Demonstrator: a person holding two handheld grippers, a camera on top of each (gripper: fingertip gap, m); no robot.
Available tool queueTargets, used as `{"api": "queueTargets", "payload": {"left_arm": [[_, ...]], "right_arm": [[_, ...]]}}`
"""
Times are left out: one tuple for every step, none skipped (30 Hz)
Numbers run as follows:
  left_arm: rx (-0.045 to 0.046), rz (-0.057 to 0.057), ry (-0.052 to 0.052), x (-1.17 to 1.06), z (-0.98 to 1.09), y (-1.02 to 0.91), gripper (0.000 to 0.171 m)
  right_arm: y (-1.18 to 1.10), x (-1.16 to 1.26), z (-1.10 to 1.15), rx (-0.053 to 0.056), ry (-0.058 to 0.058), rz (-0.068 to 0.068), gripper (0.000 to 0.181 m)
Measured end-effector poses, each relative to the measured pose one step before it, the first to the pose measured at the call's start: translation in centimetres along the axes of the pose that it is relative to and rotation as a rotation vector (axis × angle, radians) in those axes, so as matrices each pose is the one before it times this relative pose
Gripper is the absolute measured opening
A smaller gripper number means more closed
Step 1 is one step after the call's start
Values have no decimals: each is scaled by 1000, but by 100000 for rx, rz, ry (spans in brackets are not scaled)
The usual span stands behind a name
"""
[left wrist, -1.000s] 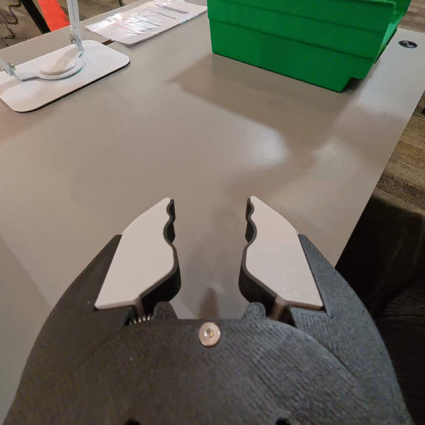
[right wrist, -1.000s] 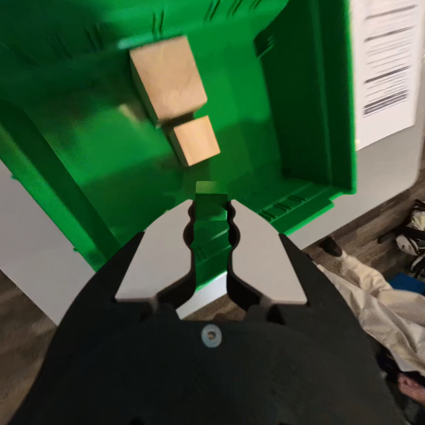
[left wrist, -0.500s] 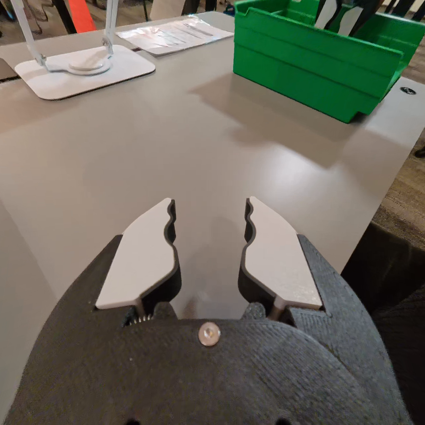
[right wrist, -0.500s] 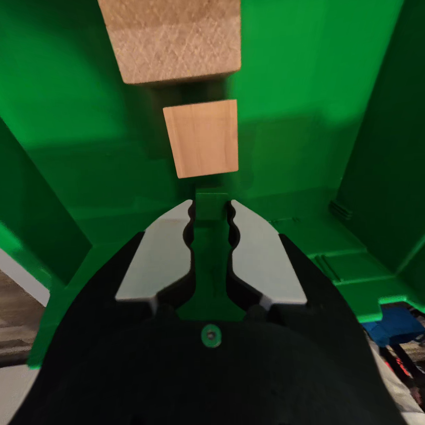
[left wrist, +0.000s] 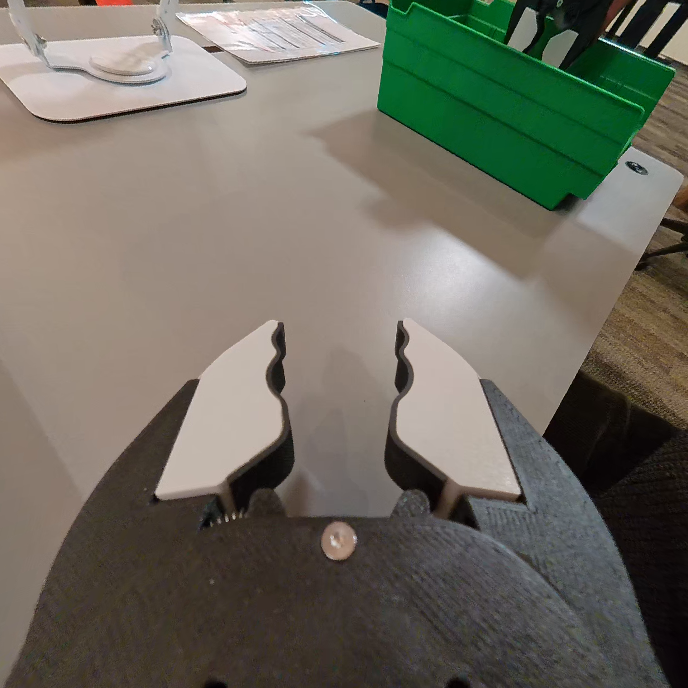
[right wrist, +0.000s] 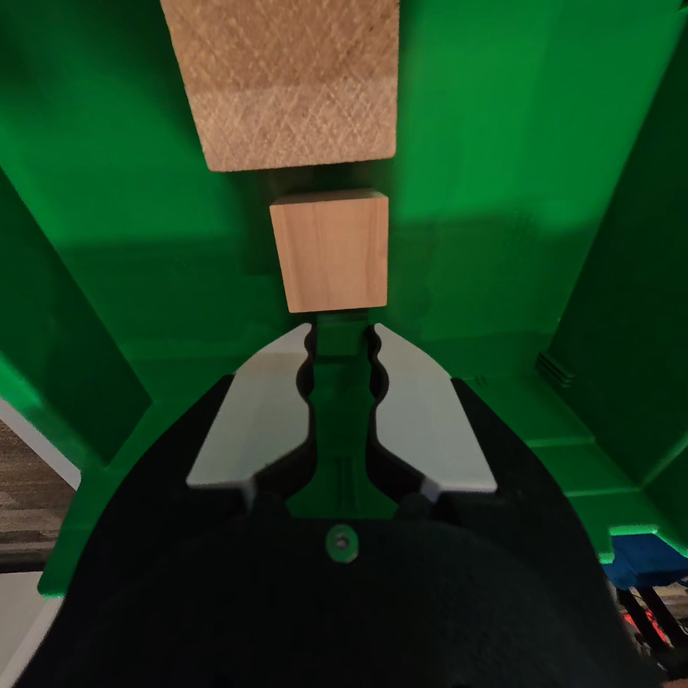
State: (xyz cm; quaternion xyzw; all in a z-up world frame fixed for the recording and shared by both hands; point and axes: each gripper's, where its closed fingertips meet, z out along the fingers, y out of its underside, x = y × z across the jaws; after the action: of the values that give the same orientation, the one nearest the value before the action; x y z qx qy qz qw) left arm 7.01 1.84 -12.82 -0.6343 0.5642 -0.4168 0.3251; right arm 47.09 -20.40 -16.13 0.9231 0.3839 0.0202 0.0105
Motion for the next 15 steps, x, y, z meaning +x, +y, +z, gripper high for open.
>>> {"api": "queueTargets", "payload": {"left_arm": [[127,2,51,8,-13,-16,58],[12,-10,65,-2,5,6,58],[-90,-35,136,11,11,1,58],[-181,-92,145,3,22,25,58],[-163,-82,104,-2,18,14,58],[-96,-45,107,6,6,15,58],[-6,-32,75,2,8,-5,58],[39,-55,-107,-20,-7,-2,58],[24,-42,-195,-22,2,-3,58],[58,39,27,2,-9,-12,58],[123,84,15,7,-13,-14,58],[57,79,-81,5,-8,-9,58],[-19,88,31,8,-1,4,58],[-65,71,56,12,5,6,58],[-125,50,26,10,19,4,58]], "right_arm": [[109,-5,5,-1253,280,-546,27],[105,14,4,-1357,567,-1081,27],[18,5,-1,-846,485,-979,27],[12,-8,-4,-867,285,-854,27],[69,-33,6,-1045,13,-713,27],[28,-18,6,-654,9,-424,27],[-7,8,4,-299,24,-253,27],[10,10,0,-250,7,-28,27],[43,22,-3,-452,133,320,28],[68,26,4,-621,381,203,28],[45,35,-12,-268,690,-235,29],[4,-43,-49,49,227,166,33],[2,-70,-93,-43,-220,864,37],[-3,-57,-160,121,-105,843,41],[-24,-49,-221,439,365,454,44]]}}
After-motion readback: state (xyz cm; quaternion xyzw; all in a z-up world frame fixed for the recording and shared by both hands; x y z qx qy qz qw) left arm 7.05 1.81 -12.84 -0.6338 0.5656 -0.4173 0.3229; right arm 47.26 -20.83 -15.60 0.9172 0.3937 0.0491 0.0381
